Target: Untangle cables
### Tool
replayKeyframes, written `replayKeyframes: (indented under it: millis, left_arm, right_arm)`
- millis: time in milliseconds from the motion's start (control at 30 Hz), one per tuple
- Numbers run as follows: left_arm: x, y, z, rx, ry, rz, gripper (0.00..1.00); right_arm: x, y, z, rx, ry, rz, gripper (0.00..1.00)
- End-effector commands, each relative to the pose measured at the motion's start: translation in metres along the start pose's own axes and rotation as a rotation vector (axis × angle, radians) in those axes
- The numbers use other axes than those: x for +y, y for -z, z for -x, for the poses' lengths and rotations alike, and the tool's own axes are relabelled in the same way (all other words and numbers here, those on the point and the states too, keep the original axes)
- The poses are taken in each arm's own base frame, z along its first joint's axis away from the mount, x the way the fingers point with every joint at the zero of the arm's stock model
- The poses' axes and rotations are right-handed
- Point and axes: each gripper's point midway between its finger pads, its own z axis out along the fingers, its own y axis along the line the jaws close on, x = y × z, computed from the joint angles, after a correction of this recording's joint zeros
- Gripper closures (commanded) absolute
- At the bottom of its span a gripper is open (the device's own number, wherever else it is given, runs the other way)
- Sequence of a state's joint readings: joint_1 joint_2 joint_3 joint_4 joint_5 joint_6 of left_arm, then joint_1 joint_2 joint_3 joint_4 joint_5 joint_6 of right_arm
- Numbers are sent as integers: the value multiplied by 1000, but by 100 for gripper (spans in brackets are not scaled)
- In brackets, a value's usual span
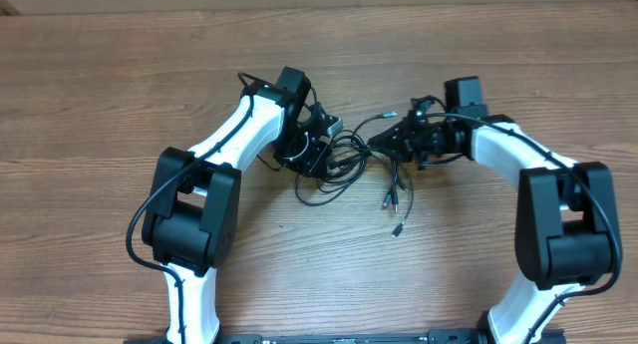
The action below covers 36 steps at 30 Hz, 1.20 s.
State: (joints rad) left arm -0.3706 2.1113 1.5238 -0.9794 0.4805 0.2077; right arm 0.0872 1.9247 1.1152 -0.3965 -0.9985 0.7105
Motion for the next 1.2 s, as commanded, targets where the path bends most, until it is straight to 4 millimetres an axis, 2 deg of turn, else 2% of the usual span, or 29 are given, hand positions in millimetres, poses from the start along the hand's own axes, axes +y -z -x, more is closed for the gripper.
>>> replayKeyframes:
  millis: [0,233,400,500,533,600,633,667,767,933,1167]
  left_arm:
    - [11,5,-8,17,28,73,96]
    - [25,7,-8,20,85,156,94]
    - [26,7,-6,11,88,158,96]
    - [21,6,-7,14,56,129,96]
    - [17,5,-6,14,28,108,96]
    - [8,5,-4,5,-23,58,96]
    - [3,4,-3,-2,-49,29,96]
    - [-9,5,0,-22,-109,-40,96]
    - [-24,5,3,-46,-182,-120,96]
    - [-30,2,3,-39,-206,-117,95]
    - [-37,-3,3,-28,-227,-112,96]
  right_arm:
    - [-1,7,1,9,-17,25,96]
    - [8,8,-6,53,36,79,96]
    - [-6,11,9,-25,4,8,96]
    - [-4,14,11,-28,-24,24,96]
    - [-1,14,10,-18,-15,39,89]
    - [0,13,8,-12,8,45,63]
    - [1,11,7,-7,28,43,55]
    - [2,7,3,4,47,40,53]
    - [5,1,-2,22,62,37,53]
    - [7,-12,-13,51,83,20,59]
    - [-2,-24,-11,7,29,-64,69]
